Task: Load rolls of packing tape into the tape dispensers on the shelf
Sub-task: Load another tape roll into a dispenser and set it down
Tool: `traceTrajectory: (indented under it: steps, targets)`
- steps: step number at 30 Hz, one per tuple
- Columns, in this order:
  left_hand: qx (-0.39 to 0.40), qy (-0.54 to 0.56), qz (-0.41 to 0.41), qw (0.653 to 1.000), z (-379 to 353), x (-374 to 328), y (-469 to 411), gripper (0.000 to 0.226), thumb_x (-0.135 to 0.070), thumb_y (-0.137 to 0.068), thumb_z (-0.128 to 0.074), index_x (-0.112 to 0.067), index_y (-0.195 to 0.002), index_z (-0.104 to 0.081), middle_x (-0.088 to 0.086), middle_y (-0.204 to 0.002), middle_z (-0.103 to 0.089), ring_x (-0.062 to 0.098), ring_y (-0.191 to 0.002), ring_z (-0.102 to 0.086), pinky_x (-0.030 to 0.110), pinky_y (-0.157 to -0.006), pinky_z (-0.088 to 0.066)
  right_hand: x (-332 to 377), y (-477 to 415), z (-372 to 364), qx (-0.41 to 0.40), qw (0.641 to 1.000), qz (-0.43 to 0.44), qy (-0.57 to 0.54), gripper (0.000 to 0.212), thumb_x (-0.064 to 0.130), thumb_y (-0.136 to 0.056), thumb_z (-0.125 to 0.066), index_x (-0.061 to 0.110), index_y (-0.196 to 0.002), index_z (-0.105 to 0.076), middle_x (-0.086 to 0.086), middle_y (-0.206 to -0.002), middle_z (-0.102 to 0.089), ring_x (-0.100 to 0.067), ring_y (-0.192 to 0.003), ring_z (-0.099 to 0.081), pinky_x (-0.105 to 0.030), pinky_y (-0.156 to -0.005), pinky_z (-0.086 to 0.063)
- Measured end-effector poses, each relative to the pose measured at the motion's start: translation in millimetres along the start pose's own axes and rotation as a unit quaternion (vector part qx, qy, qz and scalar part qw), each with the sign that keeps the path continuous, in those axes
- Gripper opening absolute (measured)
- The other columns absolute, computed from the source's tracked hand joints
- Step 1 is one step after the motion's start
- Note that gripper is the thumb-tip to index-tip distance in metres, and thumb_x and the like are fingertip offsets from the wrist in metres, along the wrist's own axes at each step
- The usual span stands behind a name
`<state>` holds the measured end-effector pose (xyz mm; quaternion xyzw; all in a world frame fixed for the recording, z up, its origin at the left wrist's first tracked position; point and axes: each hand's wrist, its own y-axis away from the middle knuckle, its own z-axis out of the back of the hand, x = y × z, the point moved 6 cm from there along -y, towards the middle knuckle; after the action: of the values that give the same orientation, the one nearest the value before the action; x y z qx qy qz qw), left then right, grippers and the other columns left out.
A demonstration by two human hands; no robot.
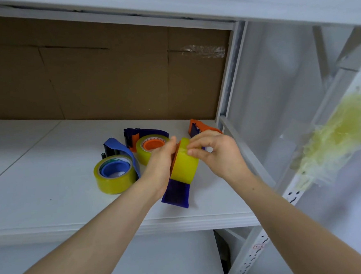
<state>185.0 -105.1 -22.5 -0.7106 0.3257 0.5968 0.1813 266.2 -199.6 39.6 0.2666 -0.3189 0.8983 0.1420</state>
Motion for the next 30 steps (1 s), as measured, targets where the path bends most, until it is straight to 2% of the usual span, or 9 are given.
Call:
traceTrajectory:
  steps: [2,4,7,10,13,17,21,26,30]
  targets:
    - [0.043,0.010,-0.001,0.999,-3,-3,3,0.026,-0.032,-0.082,-0.055,-0.009,-0.090,-0.066,0.011,-0.089,-0.067,0.024,-0.086,-0.063,0.037,-0.082,-0.049,3,-1,2,-0.003,1.000,0.014,0.019,0.013,0.016,-0.082,-0.068,0.010,-0.092,-0.073,-0.002,-0.095,-0.067,-0.017,-0.093,-0.059,-0.036,-0.086,-0.050]
    - [0.071,-0.004,-0.023,0.997,-3,-6,5,0.031,-0.022,-0.065,-0.060,-0.006,-0.091,-0.065,0.016,-0.089,-0.061,0.028,-0.087,-0.057,0.041,-0.080,-0.045,10,0,1,0.002,0.995,0.050,0.090,0.016,0.019,-0.087,-0.061,0.009,-0.096,-0.070,-0.004,-0.100,-0.066,-0.020,-0.098,-0.057,-0.035,-0.085,-0.049]
    - [0.103,-0.032,-0.041,0.993,-4,-7,8,0.028,-0.007,-0.067,-0.065,-0.008,-0.095,-0.070,0.017,-0.094,-0.068,0.031,-0.092,-0.063,0.043,-0.090,-0.048,18,2,-5,0.012,0.972,0.083,0.219,0.024,0.026,-0.095,-0.047,0.009,-0.104,-0.062,-0.005,-0.112,-0.059,-0.021,-0.108,-0.051,-0.032,-0.081,-0.045]
    - [0.104,-0.045,-0.047,0.992,-5,-7,12,0.031,-0.011,-0.074,-0.072,-0.011,-0.104,-0.069,0.015,-0.104,-0.071,0.034,-0.105,-0.064,0.047,-0.098,-0.048,19,3,-5,-0.006,0.968,0.084,0.236,0.023,0.024,-0.096,-0.045,0.008,-0.102,-0.060,-0.008,-0.109,-0.058,-0.024,-0.105,-0.052,-0.030,-0.075,-0.043]
    - [0.109,-0.051,-0.049,0.992,-5,-6,13,0.033,-0.011,-0.071,-0.073,-0.014,-0.104,-0.069,0.010,-0.102,-0.072,0.029,-0.101,-0.065,0.043,-0.094,-0.050,12,1,3,-0.022,0.981,0.032,0.187,0.022,0.023,-0.097,-0.043,0.010,-0.104,-0.058,-0.006,-0.109,-0.060,-0.022,-0.102,-0.054,-0.024,-0.073,-0.035]
    - [0.115,-0.059,-0.057,0.990,-5,-9,14,0.029,-0.004,-0.076,-0.070,-0.018,-0.101,-0.068,0.004,-0.096,-0.072,0.019,-0.091,-0.066,0.032,-0.081,-0.052,10,-1,7,-0.020,0.991,-0.005,0.134,0.021,0.023,-0.097,-0.043,0.012,-0.106,-0.057,0.001,-0.102,-0.058,-0.016,-0.092,-0.053,-0.025,-0.072,-0.038]
    - [0.105,-0.057,-0.055,0.991,-3,-10,14,0.031,-0.005,-0.073,-0.072,-0.019,-0.100,-0.068,0.004,-0.097,-0.072,0.020,-0.092,-0.066,0.036,-0.084,-0.052,8,-3,7,-0.012,0.997,-0.006,0.075,0.016,0.022,-0.096,-0.046,0.014,-0.101,-0.058,0.009,-0.091,-0.052,-0.008,-0.081,-0.047,-0.020,-0.066,-0.037]
    - [0.081,-0.058,-0.070,0.993,-1,-9,12,0.039,-0.002,-0.072,-0.074,-0.011,-0.109,-0.066,0.003,-0.094,-0.072,0.019,-0.090,-0.066,0.032,-0.081,-0.054,-2,-2,2,-0.008,0.993,-0.055,-0.104,0.008,0.012,-0.093,-0.052,0.018,-0.092,-0.057,0.015,-0.081,-0.055,-0.001,-0.077,-0.054,-0.011,-0.070,-0.045]
    - [0.071,-0.068,-0.086,0.991,2,-8,13,0.032,0.003,-0.069,-0.075,-0.020,-0.088,-0.066,-0.008,-0.082,-0.070,0.005,-0.076,-0.065,0.019,-0.069,-0.055,-9,6,-2,-0.008,0.975,-0.086,-0.202,0.016,0.006,-0.090,-0.057,0.018,-0.098,-0.062,0.008,-0.088,-0.061,0.002,-0.079,-0.057,-0.008,-0.073,-0.048]
